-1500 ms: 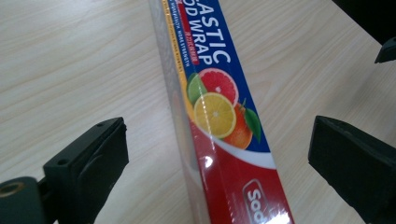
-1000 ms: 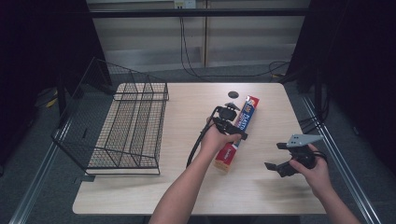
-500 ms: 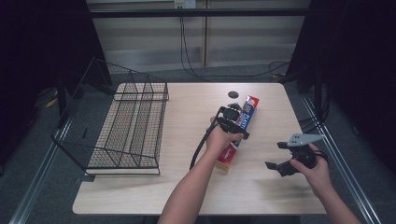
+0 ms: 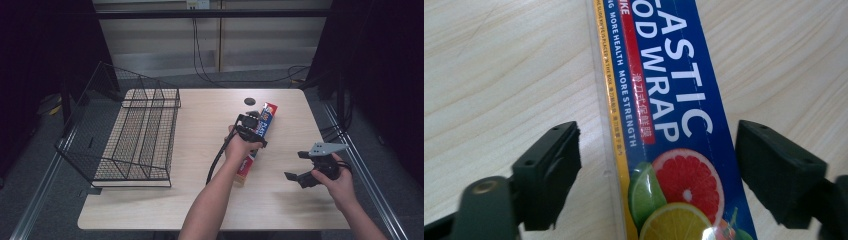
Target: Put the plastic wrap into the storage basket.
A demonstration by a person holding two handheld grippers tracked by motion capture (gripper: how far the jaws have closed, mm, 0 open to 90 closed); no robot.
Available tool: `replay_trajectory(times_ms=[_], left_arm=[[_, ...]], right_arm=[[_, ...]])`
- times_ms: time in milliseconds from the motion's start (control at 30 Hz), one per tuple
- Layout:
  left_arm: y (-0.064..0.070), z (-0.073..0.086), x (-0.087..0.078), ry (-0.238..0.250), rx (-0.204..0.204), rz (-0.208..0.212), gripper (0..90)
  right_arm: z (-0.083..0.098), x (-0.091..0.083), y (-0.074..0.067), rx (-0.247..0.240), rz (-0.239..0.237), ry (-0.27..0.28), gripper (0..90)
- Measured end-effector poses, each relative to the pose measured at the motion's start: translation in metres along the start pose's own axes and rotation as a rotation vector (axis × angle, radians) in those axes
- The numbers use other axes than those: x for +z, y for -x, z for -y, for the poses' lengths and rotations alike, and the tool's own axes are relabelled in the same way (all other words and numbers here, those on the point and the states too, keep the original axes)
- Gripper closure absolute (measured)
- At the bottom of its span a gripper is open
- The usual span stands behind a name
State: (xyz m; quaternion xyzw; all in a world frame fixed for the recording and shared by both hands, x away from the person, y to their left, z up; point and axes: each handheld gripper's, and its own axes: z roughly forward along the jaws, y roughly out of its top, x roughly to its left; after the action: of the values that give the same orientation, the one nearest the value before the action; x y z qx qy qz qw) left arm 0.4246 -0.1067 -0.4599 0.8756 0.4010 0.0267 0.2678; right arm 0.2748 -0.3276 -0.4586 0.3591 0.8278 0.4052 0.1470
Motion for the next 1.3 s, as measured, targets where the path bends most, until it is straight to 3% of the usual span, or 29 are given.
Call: replay_trajectory(times_ms=[167,200,267,300,333,400,500,567,700,867,1033,1300], left_arm=[[0.0,-0.001,0.004,-0.006,-0.019,0.035,33.0],[0.0,-0.003,0.002,-0.035,-0.008,0.027,34.0],[0.001,-0.004,0.002,-0.035,-0.016,0.017,36.3],[0.002,-0.007,-0.002,-0.073,-0.005,-0.013,38.6],[0.004,-0.007,-0.003,-0.08,-0.006,-0.028,40.2],[0.001,-0.008,-0.008,-0.101,0.013,-0.029,42.8],[-0.003,-0.007,-0.014,-0.121,-0.011,0.001,43.6],[-0.006,-0.005,-0.024,-0.136,0.009,-0.008,44.0],[-0.015,-0.004,-0.041,-0.161,0.003,0.008,44.1],[-0.021,-0.002,-0.057,-0.184,0.012,-0.008,44.2],[-0.032,0.0,-0.079,-0.193,-0.008,-0.008,44.3],[-0.043,0.001,-0.099,-0.204,-0.024,-0.005,44.7]], right_arm=[[0.0,-0.001,0.0,-0.003,0.002,0.004,2.7],[0.0,-0.001,0.001,-0.003,-0.001,0.004,2.7],[-0.001,-0.002,0.001,0.002,0.001,0.004,2.7],[-0.001,-0.002,0.001,0.0,0.005,0.007,2.7],[-0.001,-0.002,0.001,0.001,0.005,0.006,2.7],[0.0,-0.003,0.001,0.002,0.0,0.011,2.7],[0.0,-0.003,0.002,0.002,0.003,0.012,2.7],[0.0,-0.003,0.002,0.012,0.004,0.01,2.7],[0.0,-0.003,0.003,0.006,0.011,0.016,2.7],[-0.001,-0.002,0.002,0.006,0.004,0.015,2.7],[-0.001,-0.002,0.002,0.006,0.007,0.019,2.7],[-0.001,-0.002,0.002,0.005,0.012,0.024,2.7]])
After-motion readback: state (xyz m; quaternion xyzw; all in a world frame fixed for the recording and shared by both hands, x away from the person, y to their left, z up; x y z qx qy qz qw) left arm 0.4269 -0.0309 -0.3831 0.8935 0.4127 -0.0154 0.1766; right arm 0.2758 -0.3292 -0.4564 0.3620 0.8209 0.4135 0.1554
